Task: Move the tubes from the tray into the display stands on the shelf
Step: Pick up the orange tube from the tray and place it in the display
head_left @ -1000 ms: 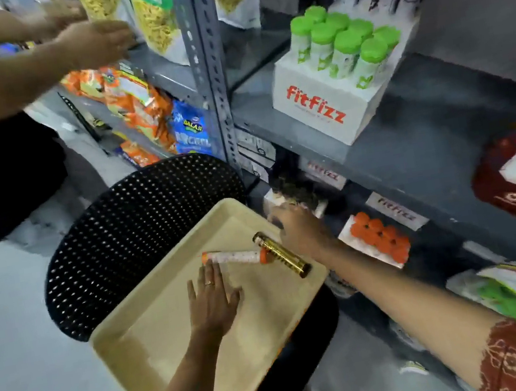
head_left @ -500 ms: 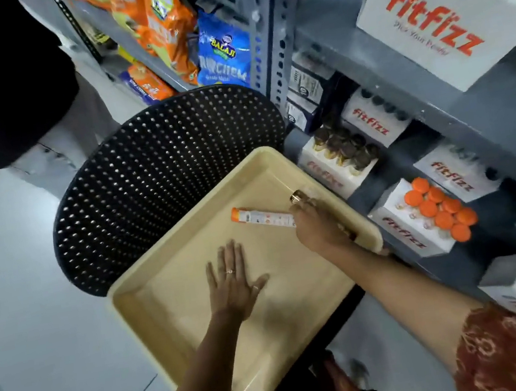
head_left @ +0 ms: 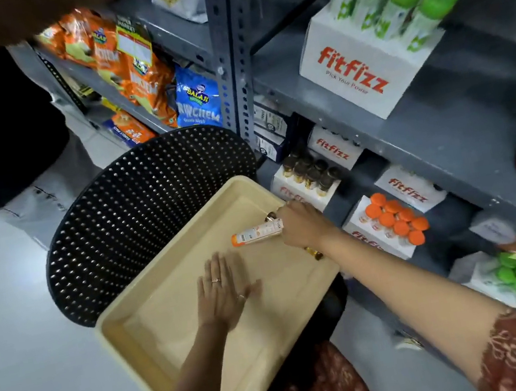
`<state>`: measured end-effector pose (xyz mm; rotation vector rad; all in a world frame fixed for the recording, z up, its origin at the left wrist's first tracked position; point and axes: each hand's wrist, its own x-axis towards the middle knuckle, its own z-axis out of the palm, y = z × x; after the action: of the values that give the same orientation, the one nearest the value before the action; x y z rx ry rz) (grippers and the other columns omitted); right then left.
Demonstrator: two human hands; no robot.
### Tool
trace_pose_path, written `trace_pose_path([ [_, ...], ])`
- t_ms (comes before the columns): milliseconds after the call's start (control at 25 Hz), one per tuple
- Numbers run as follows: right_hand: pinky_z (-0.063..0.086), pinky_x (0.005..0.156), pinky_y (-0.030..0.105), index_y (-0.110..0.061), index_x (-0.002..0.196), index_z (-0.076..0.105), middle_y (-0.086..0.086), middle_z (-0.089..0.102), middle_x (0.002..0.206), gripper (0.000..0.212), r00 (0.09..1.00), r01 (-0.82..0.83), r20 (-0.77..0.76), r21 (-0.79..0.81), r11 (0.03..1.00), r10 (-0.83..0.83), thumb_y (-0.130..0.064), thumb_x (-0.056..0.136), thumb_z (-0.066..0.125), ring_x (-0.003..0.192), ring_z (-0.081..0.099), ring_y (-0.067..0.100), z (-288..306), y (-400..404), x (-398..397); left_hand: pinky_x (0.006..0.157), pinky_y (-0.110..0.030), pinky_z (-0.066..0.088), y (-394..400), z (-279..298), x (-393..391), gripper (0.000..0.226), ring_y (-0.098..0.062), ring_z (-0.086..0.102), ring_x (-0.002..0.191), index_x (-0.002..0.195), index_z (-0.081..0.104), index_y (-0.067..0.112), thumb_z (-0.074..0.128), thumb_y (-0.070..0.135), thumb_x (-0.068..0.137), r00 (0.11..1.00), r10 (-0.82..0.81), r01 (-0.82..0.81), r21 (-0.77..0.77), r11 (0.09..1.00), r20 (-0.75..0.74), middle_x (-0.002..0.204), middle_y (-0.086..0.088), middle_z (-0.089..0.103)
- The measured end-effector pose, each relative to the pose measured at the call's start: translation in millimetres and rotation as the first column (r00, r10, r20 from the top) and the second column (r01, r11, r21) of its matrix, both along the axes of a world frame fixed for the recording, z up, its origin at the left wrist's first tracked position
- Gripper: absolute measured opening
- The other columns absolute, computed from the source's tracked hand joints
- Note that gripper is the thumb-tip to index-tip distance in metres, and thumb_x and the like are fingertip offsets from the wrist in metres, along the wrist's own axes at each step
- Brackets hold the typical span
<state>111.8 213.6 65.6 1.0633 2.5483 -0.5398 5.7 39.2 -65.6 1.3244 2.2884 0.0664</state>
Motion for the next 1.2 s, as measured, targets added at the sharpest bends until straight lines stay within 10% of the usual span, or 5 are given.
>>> trace_pose_path([
  [160, 0.048, 0.066, 0.032, -0.002, 0.089, 0.060, 0.022, 0.060, 0.112, 0.016, 0.999, 0.045, 0.025, 0.018, 0.999, -0.046, -0.016, 0.083, 0.056, 0.102, 0.059, 0.037, 70, 22, 22, 0.099, -0.058, 0.038, 41, 44, 12, 0.070, -0.039, 0.035, 0.131, 0.136, 0.031, -0.007, 0.025, 0.039, 0.084, 0.992, -0.087, 0.109, 0.272, 0.956, -0.092, 0.145, -0.023, 0.032],
  [360, 0.032, 0.046, 0.025, -0.002, 0.079, 0.057, 0.010, 0.048, 0.072, 0.008, 0.986, 0.163, -0.002, 0.110, 0.980, -0.164, -0.006, 0.081, 0.051, 0.074, 0.048, 0.027, 178, 38, 82, 0.100, -0.053, 0.038, 111, 122, 54, 0.060, -0.034, 0.041, 0.129, 0.133, 0.040, -0.005, 0.025, 0.026, 0.084, 0.951, -0.199, 0.287, 0.440, 0.851, -0.236, 0.141, -0.022, 0.042],
  [680, 0.063, 0.056, 0.041, -0.005, 0.088, 0.071, 0.023, 0.073, 0.088, 0.026, 0.867, 0.463, -0.278, 0.139, 0.875, -0.414, 0.003, 0.073, 0.051, 0.070, 0.074, 0.038, 299, 38, 203, 0.113, -0.047, 0.017, 182, 203, 168, 0.060, -0.032, 0.020, 0.139, 0.141, 0.023, -0.003, 0.018, 0.028, 0.091, 0.888, -0.380, 0.457, 0.589, 0.667, -0.258, 0.151, -0.019, 0.023],
  [1200, 0.045, 0.039, 0.014, -0.002, 0.086, 0.067, 0.010, 0.067, 0.083, 0.027, 0.758, 0.649, -0.349, 0.316, 0.692, -0.551, -0.024, 0.075, 0.079, 0.072, 0.069, 0.028, 337, 42, 315, 0.112, -0.053, -0.007, 223, 198, 271, 0.062, -0.021, -0.001, 0.143, 0.146, 0.002, 0.007, 0.022, 0.041, 0.099, 0.871, -0.434, 0.488, 0.308, 0.817, -0.229, 0.157, -0.008, 0.001],
])
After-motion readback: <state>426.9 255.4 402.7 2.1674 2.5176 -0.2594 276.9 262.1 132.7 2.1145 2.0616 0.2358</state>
